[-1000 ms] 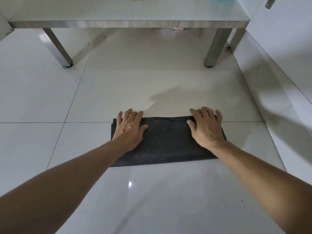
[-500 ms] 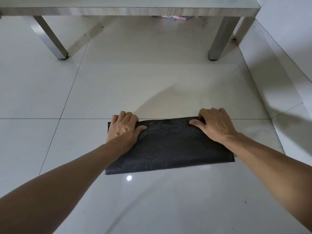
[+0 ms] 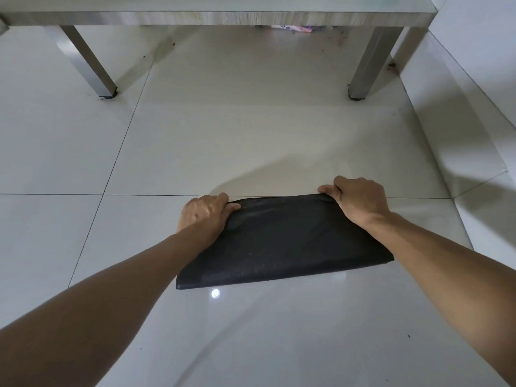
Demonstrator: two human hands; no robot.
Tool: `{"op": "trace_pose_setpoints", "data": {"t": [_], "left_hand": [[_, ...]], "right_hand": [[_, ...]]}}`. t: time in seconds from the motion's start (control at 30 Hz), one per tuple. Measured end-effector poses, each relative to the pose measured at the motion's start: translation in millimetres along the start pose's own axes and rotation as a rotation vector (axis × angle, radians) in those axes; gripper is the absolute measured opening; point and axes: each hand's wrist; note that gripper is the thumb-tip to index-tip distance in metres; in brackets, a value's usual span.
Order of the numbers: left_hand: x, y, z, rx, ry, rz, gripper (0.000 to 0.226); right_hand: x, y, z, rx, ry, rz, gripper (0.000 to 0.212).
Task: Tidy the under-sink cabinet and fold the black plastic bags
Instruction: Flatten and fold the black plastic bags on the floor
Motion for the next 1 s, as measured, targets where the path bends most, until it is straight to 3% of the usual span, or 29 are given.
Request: {"op": "trace_pose_setpoints", "data": {"t": [0.07,0.13,0.23,0.33,0.43,0.57,1.0], "left_hand": [[2.1,0.9,-0.9,-0.016,0.034,0.005,0.039],[5.3,0.0,-0.6,-0.070,-0.012,-0.098,0.034],[17.9,2.7,-11.2,-0.087,-0.073,-0.197,0.034],[41.0,1.7,-36.1,-0.038,-0.149,-0.181,0.044],[65.5,-12.8,-55.5,-0.038,-0.262,-0.121,0.055],[71.7,-32.9,-47.7,-0.110,-0.193,-0.017,0.064],[72.5,-36.2,-23.7,-0.116,0.025,-0.023,0.081]], "right_hand": [[0.3,-1.4,1.3,-0.004,-0.017,-0.019,0.055],[2.5,-1.0,4.8,0.006,-0.045,-0.054,0.056],[17.2,7.0,17.3,-0.029,-0.098,-0.233,0.048],[52.7,13.1,51.4,-0.181,0.038,-0.361,0.033],[91.3,-1.3,96.0,-0.204,0.238,-0.224,0.044],[98.5,-24.2,103.3,-0.063,0.187,0.009,0.062],[96.8,-31.4,36.7,0.020,0.026,0.032,0.077]]}}
Point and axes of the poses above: each hand's wrist, its own x-axis away from the middle knuckle, its own y-axis out of the back of the hand, z = x × y, and after that the axes turned 3 degrees about z, right-handed
